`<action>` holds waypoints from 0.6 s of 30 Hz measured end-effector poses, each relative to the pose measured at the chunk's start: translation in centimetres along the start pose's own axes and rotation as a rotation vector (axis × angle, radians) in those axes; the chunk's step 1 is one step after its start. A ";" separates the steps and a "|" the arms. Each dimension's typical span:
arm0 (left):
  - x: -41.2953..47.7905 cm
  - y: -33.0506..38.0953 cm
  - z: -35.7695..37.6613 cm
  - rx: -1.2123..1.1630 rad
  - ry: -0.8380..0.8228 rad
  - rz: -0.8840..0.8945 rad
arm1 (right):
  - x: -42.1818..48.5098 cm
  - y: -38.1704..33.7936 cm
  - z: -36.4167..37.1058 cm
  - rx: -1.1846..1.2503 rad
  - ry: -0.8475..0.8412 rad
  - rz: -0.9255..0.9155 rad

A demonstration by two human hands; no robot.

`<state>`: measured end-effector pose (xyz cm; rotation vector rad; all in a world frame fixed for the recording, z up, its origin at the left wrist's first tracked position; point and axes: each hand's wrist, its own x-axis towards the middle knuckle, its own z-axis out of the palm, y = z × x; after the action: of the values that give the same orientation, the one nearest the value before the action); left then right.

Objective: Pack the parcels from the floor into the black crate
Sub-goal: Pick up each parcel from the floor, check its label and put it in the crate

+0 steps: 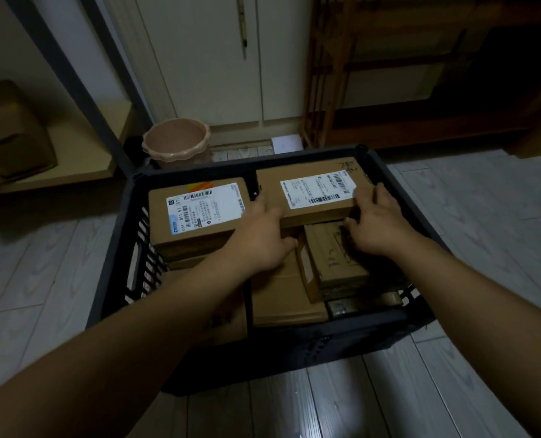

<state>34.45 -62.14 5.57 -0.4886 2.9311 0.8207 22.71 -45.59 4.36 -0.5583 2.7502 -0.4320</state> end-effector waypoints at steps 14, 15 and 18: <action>-0.9 2.9 4.2 -0.486 -0.363 -0.266 | -3.9 1.5 -0.8 -0.149 -0.180 0.158; -1.1 2.9 4.0 -0.521 -0.376 -0.283 | -4.0 1.5 -0.9 -0.172 -0.191 0.159; -1.4 2.6 3.9 -0.642 -0.394 -0.345 | -4.7 1.3 -1.1 -0.190 -0.248 0.158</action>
<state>34.85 -57.64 3.76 -0.7327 2.1053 1.5772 26.04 -42.24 5.96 -0.4037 2.5839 -0.0584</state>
